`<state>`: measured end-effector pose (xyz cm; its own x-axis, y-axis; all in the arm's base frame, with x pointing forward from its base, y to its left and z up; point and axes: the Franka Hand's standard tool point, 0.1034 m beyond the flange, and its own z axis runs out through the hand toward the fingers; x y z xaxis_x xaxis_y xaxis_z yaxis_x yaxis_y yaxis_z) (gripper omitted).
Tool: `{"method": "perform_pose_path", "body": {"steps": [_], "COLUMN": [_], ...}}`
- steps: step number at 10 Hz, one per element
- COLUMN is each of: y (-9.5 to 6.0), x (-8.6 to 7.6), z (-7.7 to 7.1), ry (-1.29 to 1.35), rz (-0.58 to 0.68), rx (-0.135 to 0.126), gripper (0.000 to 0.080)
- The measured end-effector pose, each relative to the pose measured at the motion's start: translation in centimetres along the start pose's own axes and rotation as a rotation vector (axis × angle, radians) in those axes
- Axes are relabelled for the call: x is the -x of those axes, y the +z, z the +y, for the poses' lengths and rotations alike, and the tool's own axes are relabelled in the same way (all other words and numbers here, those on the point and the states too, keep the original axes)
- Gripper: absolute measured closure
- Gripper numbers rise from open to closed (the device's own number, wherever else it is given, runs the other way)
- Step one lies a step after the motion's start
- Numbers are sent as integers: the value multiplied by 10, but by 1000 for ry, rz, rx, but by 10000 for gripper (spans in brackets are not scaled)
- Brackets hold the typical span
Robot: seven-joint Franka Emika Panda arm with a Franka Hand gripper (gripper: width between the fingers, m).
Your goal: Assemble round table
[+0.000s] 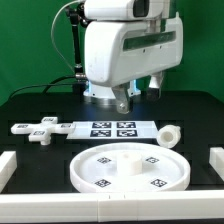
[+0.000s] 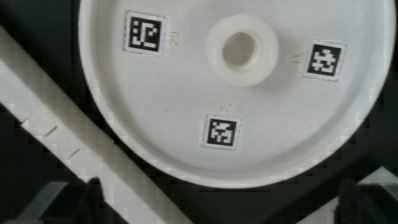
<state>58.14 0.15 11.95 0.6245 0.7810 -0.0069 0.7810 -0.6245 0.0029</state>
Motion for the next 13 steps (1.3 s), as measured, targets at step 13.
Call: {"method": "perform_pose_path", "body": {"steps": [13], "y": [86], "x": [22], "z": [-16], "ry": [-42], "rz": [47], "rx": [15], "gripper": [150]}}
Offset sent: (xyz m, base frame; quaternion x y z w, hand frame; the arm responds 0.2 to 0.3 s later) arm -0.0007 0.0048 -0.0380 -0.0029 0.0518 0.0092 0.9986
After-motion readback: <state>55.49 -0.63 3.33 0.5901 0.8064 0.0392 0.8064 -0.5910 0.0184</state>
